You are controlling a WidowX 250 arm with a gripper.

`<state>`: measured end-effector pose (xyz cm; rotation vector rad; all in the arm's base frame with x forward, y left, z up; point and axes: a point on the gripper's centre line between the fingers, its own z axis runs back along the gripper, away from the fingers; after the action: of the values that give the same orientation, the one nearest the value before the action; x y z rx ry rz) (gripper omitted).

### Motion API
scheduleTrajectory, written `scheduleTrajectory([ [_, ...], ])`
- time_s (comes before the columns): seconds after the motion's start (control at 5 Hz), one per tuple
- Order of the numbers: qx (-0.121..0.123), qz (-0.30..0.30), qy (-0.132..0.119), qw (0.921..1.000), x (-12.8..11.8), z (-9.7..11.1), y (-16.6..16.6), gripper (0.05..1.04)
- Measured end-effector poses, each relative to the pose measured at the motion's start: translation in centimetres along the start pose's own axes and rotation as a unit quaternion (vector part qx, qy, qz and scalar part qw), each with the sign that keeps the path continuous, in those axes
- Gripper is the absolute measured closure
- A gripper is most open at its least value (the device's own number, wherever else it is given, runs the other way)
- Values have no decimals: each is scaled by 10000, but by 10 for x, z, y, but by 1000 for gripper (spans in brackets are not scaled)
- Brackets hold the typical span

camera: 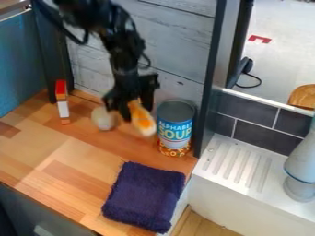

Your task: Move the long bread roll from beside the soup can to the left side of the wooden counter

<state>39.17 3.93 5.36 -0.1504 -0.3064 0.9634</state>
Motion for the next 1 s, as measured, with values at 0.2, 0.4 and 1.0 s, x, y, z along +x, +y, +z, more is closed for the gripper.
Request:
scheduleTrajectory([
  [0.2,-315,-16,298,9991,3,43,10,419],
  [0.4,-467,-346,666,9961,1,72,30,419],
  [1.0,196,-1707,340,9845,41,86,151,419],
])
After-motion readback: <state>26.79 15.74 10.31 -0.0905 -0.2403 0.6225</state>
